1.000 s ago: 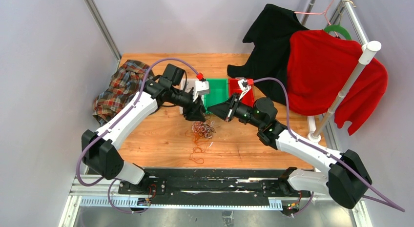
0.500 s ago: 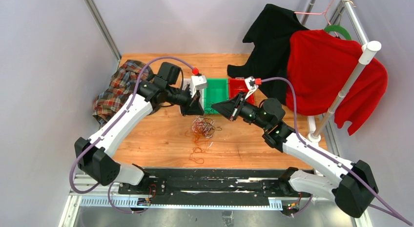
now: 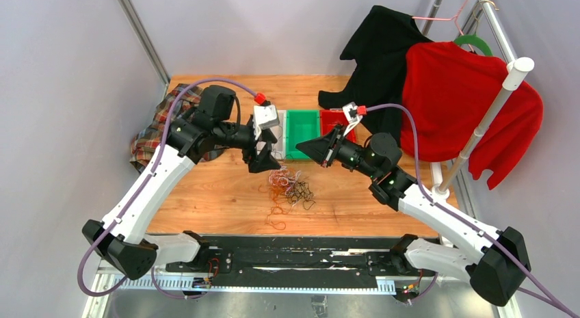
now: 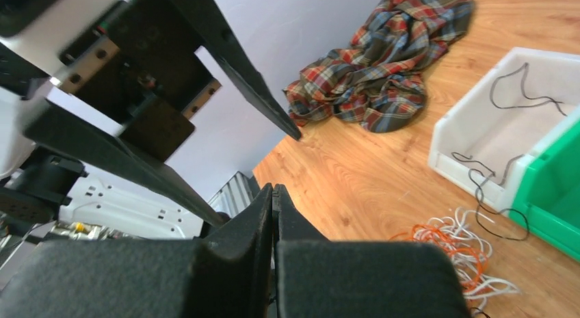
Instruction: Untangle the cables
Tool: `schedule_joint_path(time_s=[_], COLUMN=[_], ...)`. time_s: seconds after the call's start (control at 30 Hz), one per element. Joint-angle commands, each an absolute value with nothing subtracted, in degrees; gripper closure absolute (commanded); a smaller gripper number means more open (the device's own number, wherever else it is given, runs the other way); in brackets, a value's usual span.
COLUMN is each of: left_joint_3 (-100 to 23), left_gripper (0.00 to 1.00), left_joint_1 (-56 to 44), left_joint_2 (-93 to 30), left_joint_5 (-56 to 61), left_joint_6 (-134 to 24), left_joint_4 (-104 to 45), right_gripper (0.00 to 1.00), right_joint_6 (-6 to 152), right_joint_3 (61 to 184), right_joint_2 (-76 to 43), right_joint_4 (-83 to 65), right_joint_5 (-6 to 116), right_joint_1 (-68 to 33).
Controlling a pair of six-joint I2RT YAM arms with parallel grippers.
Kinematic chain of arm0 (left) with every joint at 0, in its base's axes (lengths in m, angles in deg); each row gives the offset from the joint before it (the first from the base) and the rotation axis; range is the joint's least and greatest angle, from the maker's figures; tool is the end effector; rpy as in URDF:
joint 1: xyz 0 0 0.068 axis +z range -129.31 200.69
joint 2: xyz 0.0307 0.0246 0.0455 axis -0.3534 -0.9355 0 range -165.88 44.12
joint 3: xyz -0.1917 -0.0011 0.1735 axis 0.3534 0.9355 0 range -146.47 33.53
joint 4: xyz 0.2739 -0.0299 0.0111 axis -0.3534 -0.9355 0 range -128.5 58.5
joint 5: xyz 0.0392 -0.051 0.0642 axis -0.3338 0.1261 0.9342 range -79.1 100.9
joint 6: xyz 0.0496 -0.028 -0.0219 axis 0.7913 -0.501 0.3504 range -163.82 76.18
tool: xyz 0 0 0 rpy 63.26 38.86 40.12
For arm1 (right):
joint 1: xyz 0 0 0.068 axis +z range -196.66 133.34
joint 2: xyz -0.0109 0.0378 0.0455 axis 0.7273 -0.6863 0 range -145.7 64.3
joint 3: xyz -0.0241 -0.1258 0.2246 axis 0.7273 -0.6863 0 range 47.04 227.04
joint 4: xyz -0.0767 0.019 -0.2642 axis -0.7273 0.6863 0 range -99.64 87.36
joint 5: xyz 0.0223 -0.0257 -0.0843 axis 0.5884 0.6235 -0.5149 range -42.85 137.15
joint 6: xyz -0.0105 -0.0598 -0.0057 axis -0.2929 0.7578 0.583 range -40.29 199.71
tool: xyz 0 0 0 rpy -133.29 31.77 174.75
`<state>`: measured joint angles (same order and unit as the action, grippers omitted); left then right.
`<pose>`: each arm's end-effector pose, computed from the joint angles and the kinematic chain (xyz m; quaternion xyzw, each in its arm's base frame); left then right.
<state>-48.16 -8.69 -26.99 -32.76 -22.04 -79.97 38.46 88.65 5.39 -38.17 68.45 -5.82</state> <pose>0.2185 -0.1591 0.3902 0.5074 0.6817 -0.3604 0.3846 0.1948 0.1903 0.3295 -0.1405 0.6242 0.5872 0.4958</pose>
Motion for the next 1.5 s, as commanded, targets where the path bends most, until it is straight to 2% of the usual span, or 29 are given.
schedule_joint_path(time_s=[0.0,0.07,0.13,0.27,0.47,0.67,0.83,1.1,1.17,1.27,1.33,1.47], left_joint_3=[-45.9,-45.1,-44.6,-40.0,-36.2,-38.4,-41.2,-41.4,-40.8,-40.4,-40.9,-43.3], left_gripper=[0.15,0.14,0.15,0.14,0.14,0.16,0.22,0.44,0.57,0.87,0.98,0.99], left_joint_1=[-8.9,-9.0,-9.0,-9.1,-13.8,-23.6,-26.4,-28.3,-28.8,-29.0,-29.0,-29.0], left_joint_2=[-25.3,-25.3,-26.2,-26.6,-31.4,-40.6,-48.5,-53.4,-53.7,-52.5,-50.4,-44.5], left_joint_5=[-34.7,-31.5,-28.6,-27.2,-24.4,-16.4,-13.4,-12.9,-12.1,-10.5,-9.8,-10.6], left_joint_6=[-7.9,-4.8,-4.9,-2.1,2.6,8.0,7.7,6.5,6.7,5.7,4.0,1.3], left_joint_4=[-83.5,-83.6,-83.7,-83.6,-83.6,-82.2,-79.4,-75.1,-74.9,-73.9,-74.0,-77.7], right_gripper=[1.00,0.96,0.80,0.59,0.51,0.52,0.53,0.57,0.58,0.58,0.58,0.53], right_joint_6=[39.8,43.3,45.9,50.1,49.1,47.2,47.0,46.9,47.0,47.6,48.0,49.4], right_joint_3=[94.1,95.5,94.6,90.4,81.9,77.6,76.6,75.2,75.4,75.7,75.7,76.4], right_joint_2=[5.3,6.9,8.2,6.9,3.9,5.9,9.4,12.5,12.3,12.3,12.4,11.6], right_joint_4=[-36.0,-25.4,-19.3,-12.3,-13.7,-13.9,-11.1,-10.8,-10.9,-11.2,-12.1,-14.8], right_joint_5=[73.3,66.9,60.5,56.3,54.0,48.4,45.7,45.2,45.5,46.0,46.5,48.5], right_joint_1=[-6.3,-6.2,-6.4,-6.4,-6.3,-6.6,-7.7,-8.7,-8.9,-9.1,-9.1,-9.1])
